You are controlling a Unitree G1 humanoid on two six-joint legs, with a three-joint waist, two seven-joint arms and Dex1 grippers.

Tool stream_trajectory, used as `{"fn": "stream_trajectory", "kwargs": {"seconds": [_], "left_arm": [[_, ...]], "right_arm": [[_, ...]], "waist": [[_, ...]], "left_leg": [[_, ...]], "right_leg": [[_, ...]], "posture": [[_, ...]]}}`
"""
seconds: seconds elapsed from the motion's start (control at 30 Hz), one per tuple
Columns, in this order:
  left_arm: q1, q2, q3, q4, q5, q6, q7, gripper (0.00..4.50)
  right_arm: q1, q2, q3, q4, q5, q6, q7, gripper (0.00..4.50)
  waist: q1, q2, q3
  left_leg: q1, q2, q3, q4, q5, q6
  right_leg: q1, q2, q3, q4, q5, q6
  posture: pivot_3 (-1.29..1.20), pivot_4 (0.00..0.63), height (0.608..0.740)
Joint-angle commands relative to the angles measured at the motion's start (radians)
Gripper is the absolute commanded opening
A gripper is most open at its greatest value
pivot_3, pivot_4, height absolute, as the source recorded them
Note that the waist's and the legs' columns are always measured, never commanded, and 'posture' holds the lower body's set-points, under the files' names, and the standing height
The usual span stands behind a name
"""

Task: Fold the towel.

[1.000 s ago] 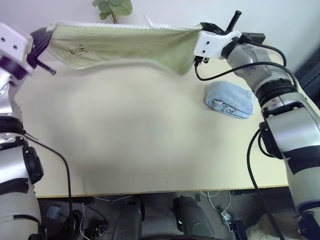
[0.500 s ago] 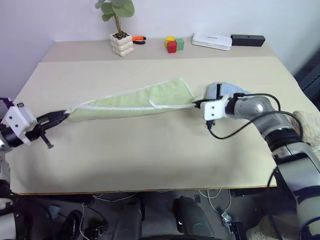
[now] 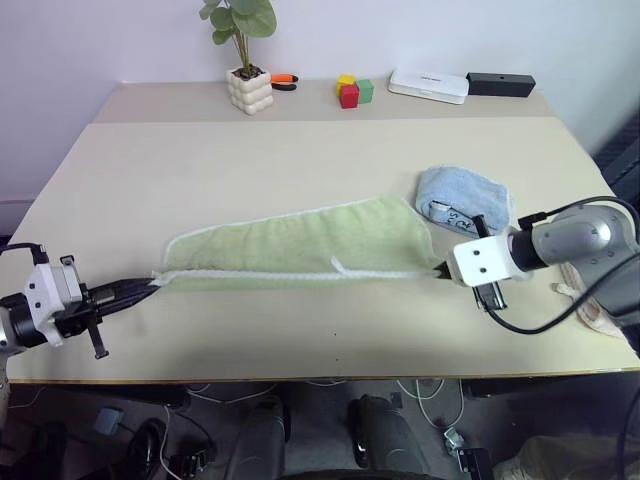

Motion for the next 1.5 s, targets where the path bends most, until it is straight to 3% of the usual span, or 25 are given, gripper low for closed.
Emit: {"fn": "stream_trajectory", "kwargs": {"seconds": [0.03, 0.2, 0.43, 0.87, 1.07, 1.5], "left_arm": [[0.034, -0.008, 0.027, -0.058, -0.018, 0.013, -0.007, 0.00], [0.061, -0.018, 0.025, -0.096, -0.024, 0.039, -0.014, 0.00], [0.064, -0.014, 0.048, -0.106, -0.025, 0.062, -0.008, 0.00], [-0.170, -0.028, 0.003, 0.065, 0.024, 0.048, 0.041, 0.00], [-0.257, -0.055, -0.013, 0.179, 0.080, -0.008, 0.082, 0.00], [-0.408, -0.114, -0.090, 0.424, 0.199, -0.158, 0.149, 0.00]], "right_arm": [[0.047, -0.058, -0.075, -0.135, 0.099, 0.119, 0.054, 0.03], [0.154, -0.103, -0.113, -0.236, 0.156, 0.214, 0.074, 0.03], [0.173, -0.079, -0.104, -0.224, 0.113, 0.218, 0.028, 0.03], [-0.206, 0.214, 0.079, 0.242, -0.169, -0.089, -0.120, 0.03], [-0.295, 0.305, 0.088, 0.416, -0.240, -0.201, -0.209, 0.03], [-0.365, 0.372, 0.095, 0.576, -0.312, -0.312, -0.277, 0.03]], "waist": [[0.000, 0.000, 0.000], [0.001, 0.000, 0.000], [0.003, 0.000, 0.000], [-0.002, -0.001, -0.001], [-0.001, -0.001, -0.001], [-0.003, -0.001, -0.001]], "left_leg": [[0.000, 0.000, 0.000, 0.000, 0.000, 0.000], [0.003, 0.001, 0.000, 0.000, 0.000, 0.000], [0.006, 0.001, 0.001, -0.001, 0.000, 0.000], [0.008, 0.001, 0.002, -0.002, 0.000, 0.000], [0.008, 0.000, 0.002, -0.003, 0.000, 0.000], [0.008, 0.000, 0.001, -0.003, 0.000, 0.000]], "right_leg": [[0.000, 0.000, 0.000, 0.000, 0.000, 0.000], [0.004, 0.000, -0.001, -0.003, -0.001, -0.003], [0.007, -0.001, -0.001, -0.006, -0.002, -0.005], [0.008, 0.000, -0.001, -0.006, 0.000, -0.003], [0.008, 0.000, -0.001, -0.006, 0.001, -0.002], [0.008, 0.001, -0.001, -0.004, 0.001, -0.001]], "posture": [[0.00, 0.150, 0.740], [0.00, 0.150, 0.740], [0.00, 0.150, 0.740], [0.00, 0.150, 0.740], [0.00, 0.150, 0.740], [0.00, 0.150, 0.740]]}}
